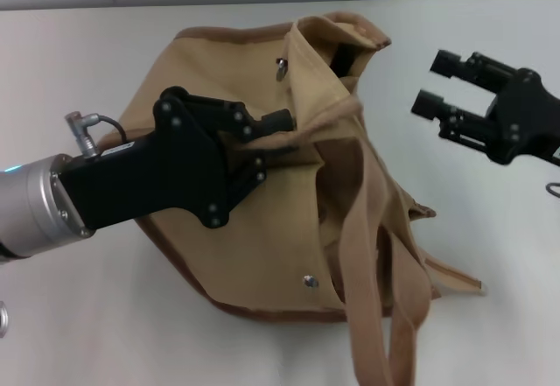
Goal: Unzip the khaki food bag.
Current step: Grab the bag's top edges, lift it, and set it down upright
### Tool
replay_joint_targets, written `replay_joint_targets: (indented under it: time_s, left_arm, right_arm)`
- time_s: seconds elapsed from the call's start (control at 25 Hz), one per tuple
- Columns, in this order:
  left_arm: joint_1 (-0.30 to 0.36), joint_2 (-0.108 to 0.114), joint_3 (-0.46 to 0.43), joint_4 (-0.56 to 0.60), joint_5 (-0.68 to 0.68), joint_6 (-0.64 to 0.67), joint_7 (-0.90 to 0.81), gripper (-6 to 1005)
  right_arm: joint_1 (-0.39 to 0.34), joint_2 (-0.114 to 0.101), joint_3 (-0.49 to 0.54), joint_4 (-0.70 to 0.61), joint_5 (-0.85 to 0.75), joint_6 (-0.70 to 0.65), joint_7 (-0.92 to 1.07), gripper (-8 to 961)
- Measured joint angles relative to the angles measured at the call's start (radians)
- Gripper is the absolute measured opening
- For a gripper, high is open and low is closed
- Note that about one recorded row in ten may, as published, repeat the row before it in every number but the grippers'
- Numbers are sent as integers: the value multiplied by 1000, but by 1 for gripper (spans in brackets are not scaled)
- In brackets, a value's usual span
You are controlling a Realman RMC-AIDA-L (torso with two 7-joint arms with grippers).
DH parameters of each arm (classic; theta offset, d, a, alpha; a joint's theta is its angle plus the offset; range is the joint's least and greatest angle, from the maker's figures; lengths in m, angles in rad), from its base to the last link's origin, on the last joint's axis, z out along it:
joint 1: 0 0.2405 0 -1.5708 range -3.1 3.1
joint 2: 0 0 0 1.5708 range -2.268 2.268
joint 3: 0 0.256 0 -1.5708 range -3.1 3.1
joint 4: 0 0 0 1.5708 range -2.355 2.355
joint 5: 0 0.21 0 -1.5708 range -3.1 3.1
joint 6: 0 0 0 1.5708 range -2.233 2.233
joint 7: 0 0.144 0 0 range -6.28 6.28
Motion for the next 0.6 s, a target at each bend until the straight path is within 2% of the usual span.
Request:
replay_joint_targets:
  time_s: [0.04, 0.24, 0.6]
  left_arm:
    - [-1, 0, 8, 0, 0, -6, 0, 77]
    - [-2, 0, 17, 0, 0, -11, 0, 77]
    - [-2, 0, 22, 0, 1, -13, 0, 77]
  right_arm:
    - [15, 6, -6, 18, 29, 2, -5, 693]
    - [84, 10, -18, 124, 72, 7, -68, 693]
    - [157, 14, -108, 178, 80, 9, -93, 694]
